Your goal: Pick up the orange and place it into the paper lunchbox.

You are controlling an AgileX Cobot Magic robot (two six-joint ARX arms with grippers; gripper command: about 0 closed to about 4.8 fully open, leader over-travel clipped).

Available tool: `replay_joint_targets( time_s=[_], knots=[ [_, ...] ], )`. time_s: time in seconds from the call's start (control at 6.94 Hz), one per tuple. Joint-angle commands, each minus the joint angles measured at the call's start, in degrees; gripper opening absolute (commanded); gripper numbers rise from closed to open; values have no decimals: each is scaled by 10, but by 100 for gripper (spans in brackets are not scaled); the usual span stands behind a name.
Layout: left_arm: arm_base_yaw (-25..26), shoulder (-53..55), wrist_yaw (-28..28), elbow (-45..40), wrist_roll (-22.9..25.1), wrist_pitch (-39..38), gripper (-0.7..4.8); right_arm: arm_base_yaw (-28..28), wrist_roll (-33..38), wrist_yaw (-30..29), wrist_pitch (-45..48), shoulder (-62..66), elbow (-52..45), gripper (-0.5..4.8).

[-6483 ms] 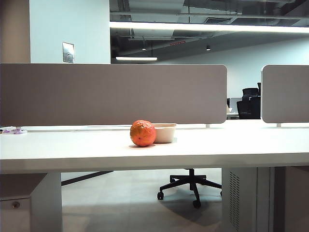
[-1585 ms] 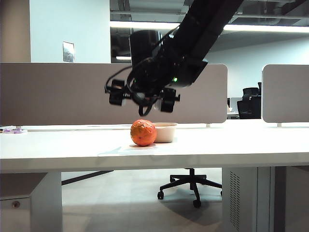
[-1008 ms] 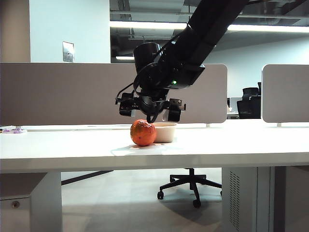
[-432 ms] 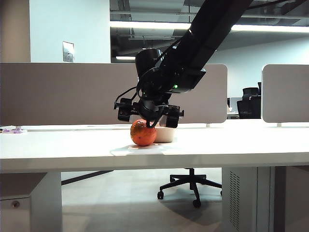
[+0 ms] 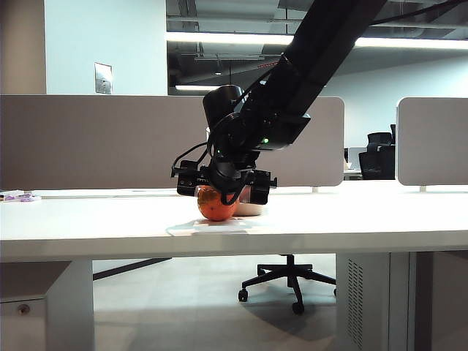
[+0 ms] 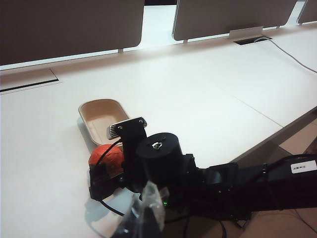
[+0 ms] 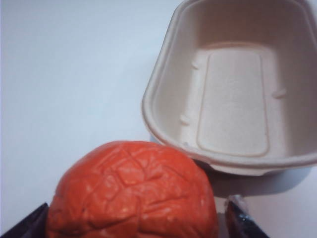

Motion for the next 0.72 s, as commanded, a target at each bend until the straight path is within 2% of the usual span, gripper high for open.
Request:
replay_joint_targets(
  time_s=[0.14, 0.29, 0.58, 0.72],
  knots=[
    [0, -1, 3, 3, 1, 8, -6, -3, 2, -4, 9, 1, 4, 450],
    [0, -1, 3, 3, 1, 8, -6, -6, 2, -14, 9, 1, 4, 339],
    [0, -1, 3, 3, 1, 8, -6, -5, 2, -21, 9, 1, 3, 259],
    [0, -1, 2, 3, 1, 7, -6, -3, -1, -44, -2, -4, 3, 260]
  ],
)
